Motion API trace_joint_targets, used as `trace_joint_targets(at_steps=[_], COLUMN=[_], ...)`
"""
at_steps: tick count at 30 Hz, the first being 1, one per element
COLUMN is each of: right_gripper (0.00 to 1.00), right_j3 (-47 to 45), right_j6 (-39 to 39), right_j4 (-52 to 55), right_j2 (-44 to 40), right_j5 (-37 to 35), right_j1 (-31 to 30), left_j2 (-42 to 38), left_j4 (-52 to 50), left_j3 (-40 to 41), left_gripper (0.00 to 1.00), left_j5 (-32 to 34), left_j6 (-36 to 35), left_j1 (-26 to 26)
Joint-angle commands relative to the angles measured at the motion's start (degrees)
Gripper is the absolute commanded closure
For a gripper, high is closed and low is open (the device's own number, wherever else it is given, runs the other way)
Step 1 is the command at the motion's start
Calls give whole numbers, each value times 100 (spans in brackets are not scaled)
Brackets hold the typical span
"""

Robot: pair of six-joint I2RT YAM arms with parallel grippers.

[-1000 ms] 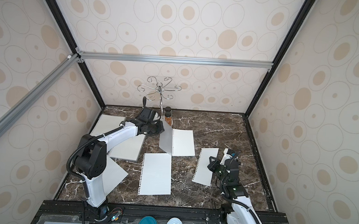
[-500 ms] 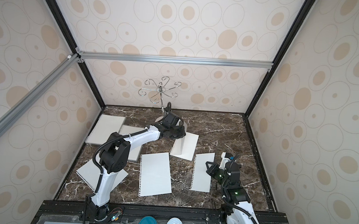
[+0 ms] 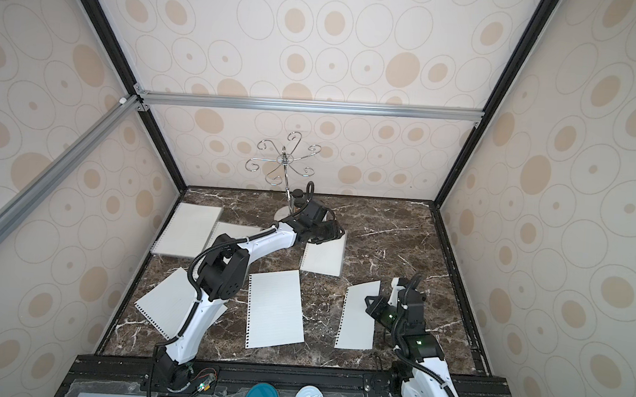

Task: Tear off pages from different notebooks
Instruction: Close the notebook at the center of the board, then place the paper at the center of the board.

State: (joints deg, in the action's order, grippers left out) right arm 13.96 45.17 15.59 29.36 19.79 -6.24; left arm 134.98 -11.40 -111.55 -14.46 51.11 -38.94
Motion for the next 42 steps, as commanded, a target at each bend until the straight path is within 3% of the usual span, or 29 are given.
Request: trace_joint_targets(at_steps=[1,5,9,16,21,25,29,32,37,42], right_gripper=[100,100,100,100,100,98,93,82,50,24], right_j3=[90,138,143,16,-145,-187,-182,-146,-105,169], right_j6=[-65,-87,-54,-67,-66,-72,-64,-96,-190,-405], right_j4=[519,700,637,90,-766,-1618,-2195,-2390,-2492,-1678], right_j2=[-334,-423,-367,318,1288,2254,2951,3245,3501,3112], right_j5=[-126,-35,312,754,677,864,857,622,363,-235], right_j1=[35,35,35,35,33,18,-82,-216,-236,-232], left_j2=[-458,-833,-1617,-3834,-5738,-7327,-8418,-8702,-8784,-9040], left_j4=[89,-82,253,1614,2680,3477,3822,3437,3125,3314], left_j3=[-48,31,803,3288,5447,7153,8113,8221,8313,8737], left_gripper=[30,29,28,23,15,0,0,0,0,0], left_j5=[245,577,1180,2602,3316,4265,4489,4659,4669,4810], left_j6=[-332,-563,-833,-1577,-1980,-2262,-2737,-2905,-3201,-3418], left_j1=[-140,-386,-709,-1285,-1309,-1292,-1274,-1261,-1257,-1254])
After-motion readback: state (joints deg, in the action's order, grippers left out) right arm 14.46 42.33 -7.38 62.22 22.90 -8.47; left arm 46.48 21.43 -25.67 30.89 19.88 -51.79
